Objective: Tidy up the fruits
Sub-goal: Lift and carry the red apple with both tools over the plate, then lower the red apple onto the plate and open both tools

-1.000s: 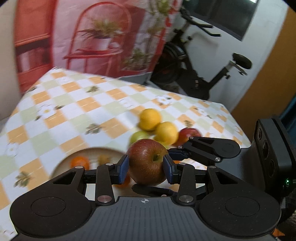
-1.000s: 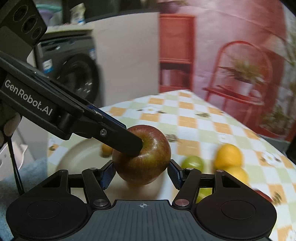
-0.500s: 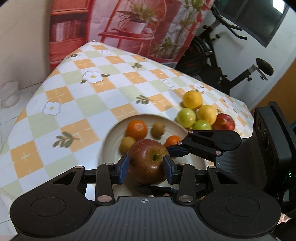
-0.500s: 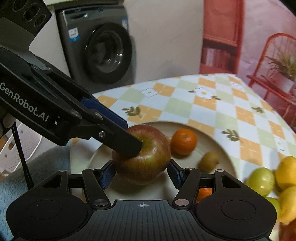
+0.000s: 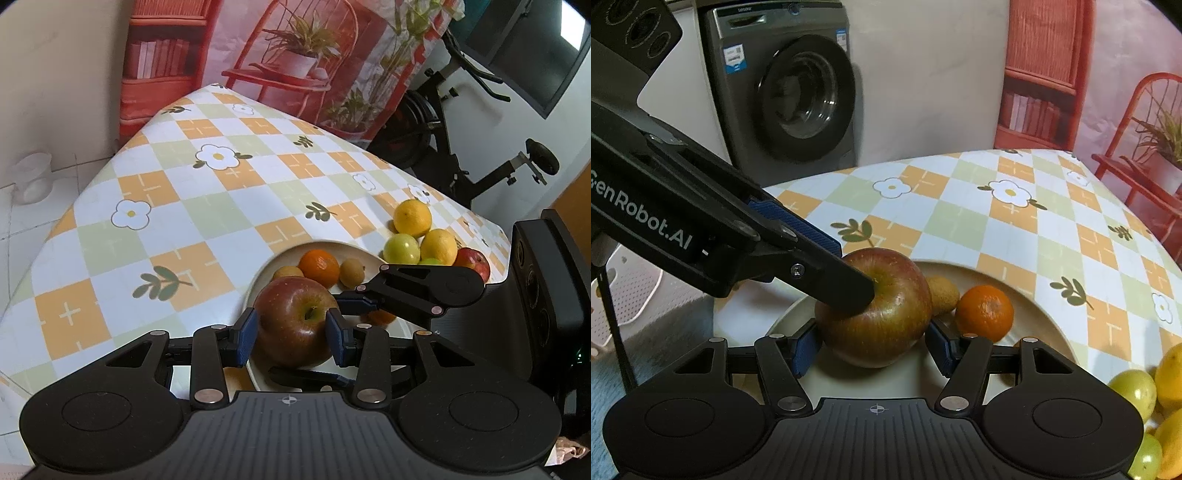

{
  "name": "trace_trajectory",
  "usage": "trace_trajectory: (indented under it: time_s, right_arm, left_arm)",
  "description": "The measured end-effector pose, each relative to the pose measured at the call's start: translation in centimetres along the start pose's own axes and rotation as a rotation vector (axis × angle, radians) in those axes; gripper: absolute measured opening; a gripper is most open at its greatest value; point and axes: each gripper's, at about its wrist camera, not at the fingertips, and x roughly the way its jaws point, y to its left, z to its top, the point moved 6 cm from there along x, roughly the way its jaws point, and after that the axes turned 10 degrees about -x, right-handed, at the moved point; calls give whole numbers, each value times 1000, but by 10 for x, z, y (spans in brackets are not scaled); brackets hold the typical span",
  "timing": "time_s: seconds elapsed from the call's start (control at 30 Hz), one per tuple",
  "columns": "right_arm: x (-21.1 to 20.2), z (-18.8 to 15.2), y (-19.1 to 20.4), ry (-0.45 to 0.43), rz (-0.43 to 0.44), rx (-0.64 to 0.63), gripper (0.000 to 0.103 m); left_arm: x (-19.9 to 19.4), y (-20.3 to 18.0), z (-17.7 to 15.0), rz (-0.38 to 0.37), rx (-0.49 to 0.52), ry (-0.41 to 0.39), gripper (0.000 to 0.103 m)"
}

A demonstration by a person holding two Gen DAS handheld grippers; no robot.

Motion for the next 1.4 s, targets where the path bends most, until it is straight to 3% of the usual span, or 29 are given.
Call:
trace_trajectory:
  time_s: [0.37, 0.83, 1.0, 1.2, 1.4]
  right_arm:
    - [-1, 0, -4, -15, -14, 12, 57]
    - [-44, -25, -11, -91, -64, 48, 57]
    - [-80, -46, -23, -164, -143, 73, 57]
    - [-129, -83, -58, -260, -266, 193, 57]
    - [-165, -133, -85, -296, -368, 306, 57]
  left_arm:
    - [1, -1, 1, 25, 26, -21, 45]
    - [1, -6, 3, 71, 33, -29, 46]
    - [1, -10, 2, 98, 39, -38, 46]
    - [-2, -17, 1, 141, 57, -56, 44]
    - [-9, -37, 0, 148, 96, -107, 44]
